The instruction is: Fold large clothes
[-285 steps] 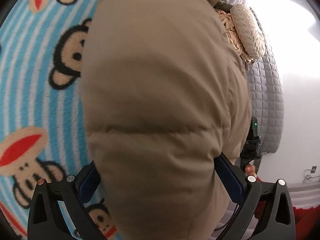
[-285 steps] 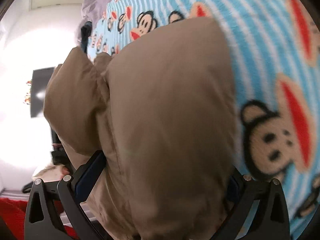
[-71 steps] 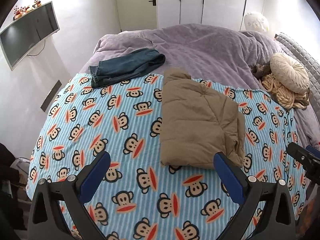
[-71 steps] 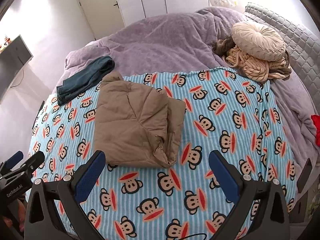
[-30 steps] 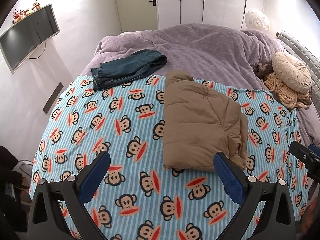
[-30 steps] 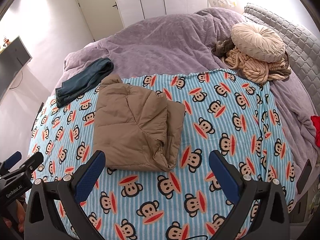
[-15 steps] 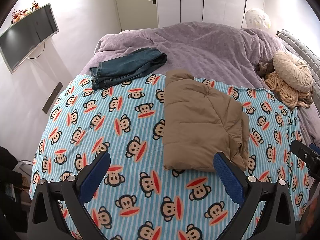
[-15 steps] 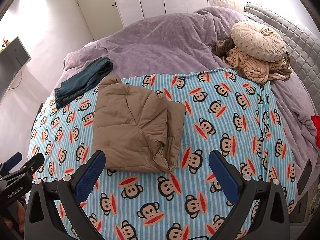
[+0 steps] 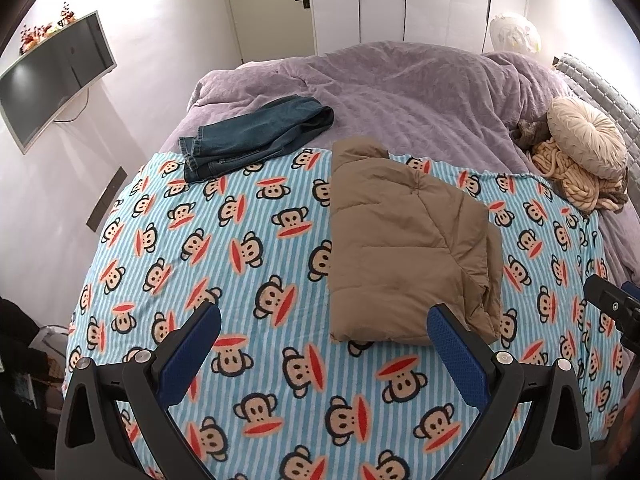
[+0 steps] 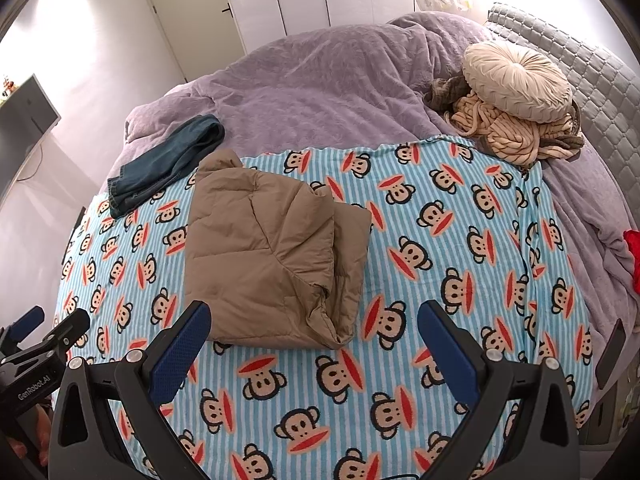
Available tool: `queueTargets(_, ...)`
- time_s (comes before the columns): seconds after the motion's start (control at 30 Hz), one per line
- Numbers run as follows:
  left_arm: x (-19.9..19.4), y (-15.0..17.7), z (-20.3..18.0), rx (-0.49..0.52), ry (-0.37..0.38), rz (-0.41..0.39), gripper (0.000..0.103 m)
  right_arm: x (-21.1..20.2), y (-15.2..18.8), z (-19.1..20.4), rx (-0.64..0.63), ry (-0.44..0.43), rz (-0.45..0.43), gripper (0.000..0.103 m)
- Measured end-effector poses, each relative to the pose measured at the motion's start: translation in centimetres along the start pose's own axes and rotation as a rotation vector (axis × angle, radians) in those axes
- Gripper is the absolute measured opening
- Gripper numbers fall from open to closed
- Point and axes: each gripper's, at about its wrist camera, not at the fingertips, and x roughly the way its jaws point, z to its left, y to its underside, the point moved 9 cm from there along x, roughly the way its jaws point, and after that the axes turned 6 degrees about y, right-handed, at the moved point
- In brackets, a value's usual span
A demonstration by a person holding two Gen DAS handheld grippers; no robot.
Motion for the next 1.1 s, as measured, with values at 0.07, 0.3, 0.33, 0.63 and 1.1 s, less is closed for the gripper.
queueTargets(0.07, 0.00, 0.00, -0.02, -0.001, 0.000, 0.000, 0.103, 0.05, -0.02, 0.09, 0.000, 0.000, 0.000, 0.103)
queueTargets(0.3, 0.04, -0.01, -0.03, -0.001, -0.001, 0.001, 0.103, 0.07, -0.09, 0.15, 0.000, -0.001, 0.001, 0.103)
queueTargets(0.33, 0.06, -0.01, -0.02, -0.001, 0.000, 0.002, 0.103, 0.06, -0.08, 0.12, 0.000, -0.001, 0.001, 0.103)
queueTargets(0.63, 0.25, -0.19, 0.02, -0.004, 0.006, 0.006, 0.103, 0.07, -0.07, 0.09, 0.001, 0.000, 0.002, 0.103)
queueTargets(1.1, -0.04, -0.01, -0.15, -0.014, 0.006, -0.013, 0.103, 0.15, 0.17, 0.40, 0.004, 0.001, 0.007, 0.103)
